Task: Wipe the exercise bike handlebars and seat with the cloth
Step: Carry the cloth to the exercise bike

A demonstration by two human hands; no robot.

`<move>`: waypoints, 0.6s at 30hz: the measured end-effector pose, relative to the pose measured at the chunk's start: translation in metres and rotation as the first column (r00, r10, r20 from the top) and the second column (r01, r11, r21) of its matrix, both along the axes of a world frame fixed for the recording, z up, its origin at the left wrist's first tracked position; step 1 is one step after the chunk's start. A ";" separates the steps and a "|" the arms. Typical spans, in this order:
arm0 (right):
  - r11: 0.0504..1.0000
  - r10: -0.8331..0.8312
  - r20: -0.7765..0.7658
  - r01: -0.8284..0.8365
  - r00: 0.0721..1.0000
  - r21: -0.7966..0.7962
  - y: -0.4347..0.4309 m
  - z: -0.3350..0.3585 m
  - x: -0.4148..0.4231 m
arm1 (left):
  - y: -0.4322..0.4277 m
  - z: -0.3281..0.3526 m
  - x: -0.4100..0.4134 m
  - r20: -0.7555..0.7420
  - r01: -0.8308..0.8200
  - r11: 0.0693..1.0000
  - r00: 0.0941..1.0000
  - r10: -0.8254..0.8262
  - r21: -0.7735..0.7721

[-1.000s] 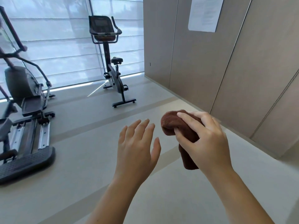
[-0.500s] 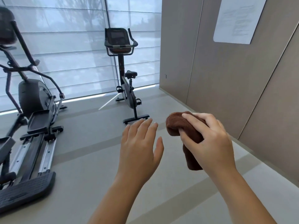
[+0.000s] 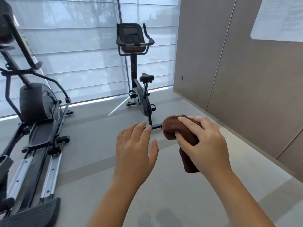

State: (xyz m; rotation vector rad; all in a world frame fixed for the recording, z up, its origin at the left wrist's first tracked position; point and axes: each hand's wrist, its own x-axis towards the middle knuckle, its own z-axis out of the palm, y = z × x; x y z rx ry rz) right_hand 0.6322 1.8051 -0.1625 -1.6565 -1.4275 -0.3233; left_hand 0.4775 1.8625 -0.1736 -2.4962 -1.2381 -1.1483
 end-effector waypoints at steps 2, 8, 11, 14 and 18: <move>1.000 0.013 0.004 -0.013 1.000 -0.004 0.048 0.003 -0.013 | 0.048 0.003 -0.013 -0.005 -0.002 1.000 1.000 0.002 0.007; 1.000 -0.002 0.008 0.002 1.000 0.000 0.170 0.003 -0.031 | 0.172 0.000 -0.031 0.005 0.005 0.999 1.000 -0.005 -0.035; 1.000 0.000 -0.012 0.000 1.000 -0.007 0.233 -0.003 -0.035 | 0.232 -0.009 -0.039 -0.011 -0.009 0.998 1.000 0.008 -0.056; 1.000 0.025 -0.026 -0.025 0.999 -0.013 0.302 -0.009 -0.041 | 0.297 -0.014 -0.044 -0.016 -0.024 0.998 1.000 0.023 -0.056; 0.997 0.072 -0.071 -0.072 0.995 0.015 0.401 -0.018 -0.040 | 0.393 -0.014 -0.045 -0.051 -0.052 0.999 0.997 0.051 -0.016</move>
